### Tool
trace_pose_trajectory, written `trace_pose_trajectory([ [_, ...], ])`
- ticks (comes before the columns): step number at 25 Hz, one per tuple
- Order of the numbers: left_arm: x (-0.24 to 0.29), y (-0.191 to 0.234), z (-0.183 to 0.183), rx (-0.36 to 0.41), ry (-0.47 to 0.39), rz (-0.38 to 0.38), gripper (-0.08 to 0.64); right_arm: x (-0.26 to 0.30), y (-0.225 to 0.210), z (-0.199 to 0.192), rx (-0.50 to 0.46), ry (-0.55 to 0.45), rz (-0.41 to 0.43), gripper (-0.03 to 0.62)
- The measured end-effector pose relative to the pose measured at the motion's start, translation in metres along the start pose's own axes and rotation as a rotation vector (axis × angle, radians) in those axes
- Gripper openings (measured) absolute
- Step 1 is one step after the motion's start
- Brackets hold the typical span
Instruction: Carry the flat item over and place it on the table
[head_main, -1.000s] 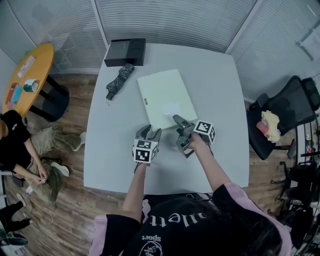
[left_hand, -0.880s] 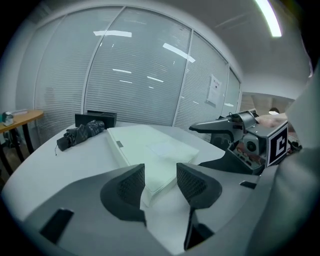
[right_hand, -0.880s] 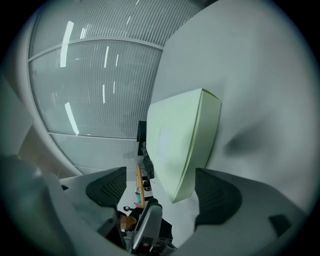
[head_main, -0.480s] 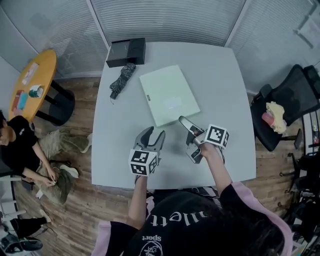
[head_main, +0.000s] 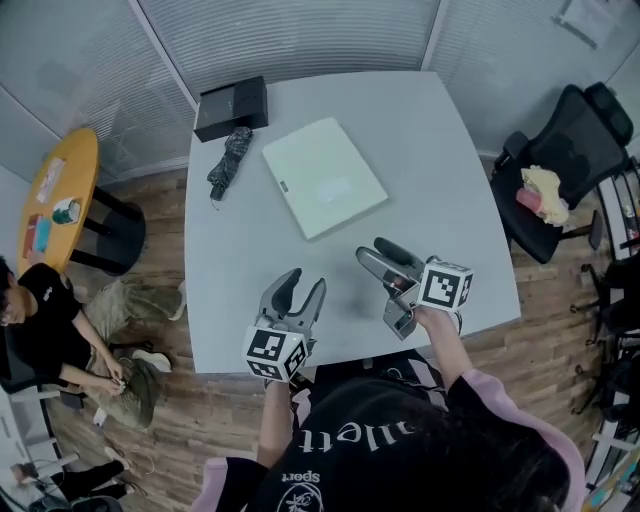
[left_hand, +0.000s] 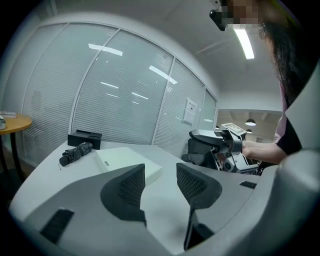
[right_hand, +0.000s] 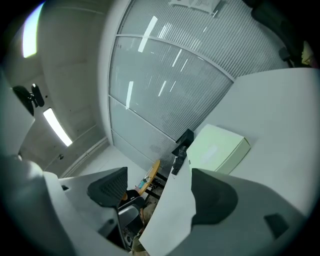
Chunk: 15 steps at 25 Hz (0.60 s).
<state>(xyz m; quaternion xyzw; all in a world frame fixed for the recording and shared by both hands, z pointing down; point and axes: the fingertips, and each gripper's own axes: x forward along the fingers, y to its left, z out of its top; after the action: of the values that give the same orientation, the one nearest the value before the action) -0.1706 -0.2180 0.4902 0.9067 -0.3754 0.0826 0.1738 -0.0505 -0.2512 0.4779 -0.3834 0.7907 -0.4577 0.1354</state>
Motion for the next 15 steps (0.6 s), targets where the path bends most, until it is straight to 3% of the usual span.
trace_pose_trajectory([
  [11, -0.017, -0.023, -0.01, -0.008, -0.01, -0.053, 0.199, -0.043, 0.028, -0.024, -0.127, -0.002, -0.009, 0.398],
  [13, -0.019, -0.03, -0.008, -0.003, -0.017, -0.063, 0.199, -0.05, 0.035, -0.022, -0.131, -0.02, 0.0, 0.353],
  [15, -0.02, -0.037, -0.005, 0.007, -0.025, -0.071, 0.199, -0.056, 0.042, -0.018, -0.132, -0.048, 0.009, 0.219],
])
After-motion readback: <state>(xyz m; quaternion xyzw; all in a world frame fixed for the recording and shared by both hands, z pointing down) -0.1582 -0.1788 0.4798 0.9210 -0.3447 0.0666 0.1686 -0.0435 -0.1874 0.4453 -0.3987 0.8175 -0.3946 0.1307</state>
